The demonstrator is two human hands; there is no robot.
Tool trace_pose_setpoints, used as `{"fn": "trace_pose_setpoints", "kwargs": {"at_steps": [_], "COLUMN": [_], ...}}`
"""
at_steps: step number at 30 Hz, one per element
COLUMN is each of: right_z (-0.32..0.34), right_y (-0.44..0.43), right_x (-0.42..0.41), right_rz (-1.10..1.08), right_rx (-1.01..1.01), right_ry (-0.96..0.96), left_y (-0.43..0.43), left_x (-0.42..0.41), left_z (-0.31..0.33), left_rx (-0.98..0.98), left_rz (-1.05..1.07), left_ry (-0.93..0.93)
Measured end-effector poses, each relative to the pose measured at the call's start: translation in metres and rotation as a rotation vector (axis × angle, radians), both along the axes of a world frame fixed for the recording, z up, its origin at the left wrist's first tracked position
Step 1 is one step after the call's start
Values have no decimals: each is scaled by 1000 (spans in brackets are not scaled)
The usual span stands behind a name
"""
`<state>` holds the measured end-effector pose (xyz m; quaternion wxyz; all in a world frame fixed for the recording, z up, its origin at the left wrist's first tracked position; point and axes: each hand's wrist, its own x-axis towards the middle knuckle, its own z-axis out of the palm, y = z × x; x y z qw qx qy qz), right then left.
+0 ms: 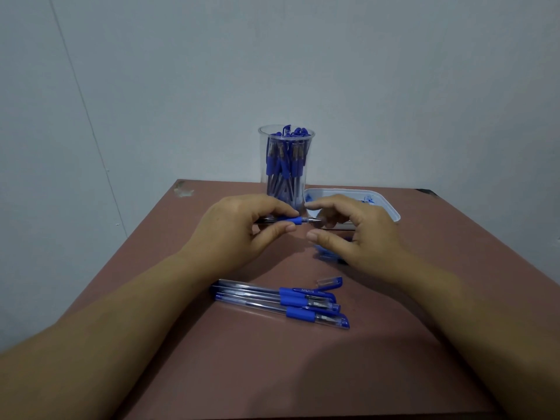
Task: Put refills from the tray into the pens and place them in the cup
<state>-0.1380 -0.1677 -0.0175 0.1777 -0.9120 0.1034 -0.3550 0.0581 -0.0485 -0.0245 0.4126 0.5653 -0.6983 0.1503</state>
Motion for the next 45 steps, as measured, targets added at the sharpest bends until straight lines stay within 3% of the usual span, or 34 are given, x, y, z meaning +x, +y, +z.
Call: {"fn": "trace_pose_setpoints", "kwargs": {"at_steps": [4,8,14,45], "right_z": [0,-3,-4,1], "right_y": [0,-3,-6,-5], "right_x": [2,1,3,1], "right_rz": [-8,-12,-21,44], "right_rx": [-60,-28,-58,-97], "right_ry": [-12,109,-37,-24], "left_y": [0,0,0,1], "left_x": [0,0,-1,-3], "left_z": [0,-2,0,2], "left_rx": [22,22,5,-9], "left_rz": [-3,-16,-18,-45], "left_ry": [-18,-1,17,12]}}
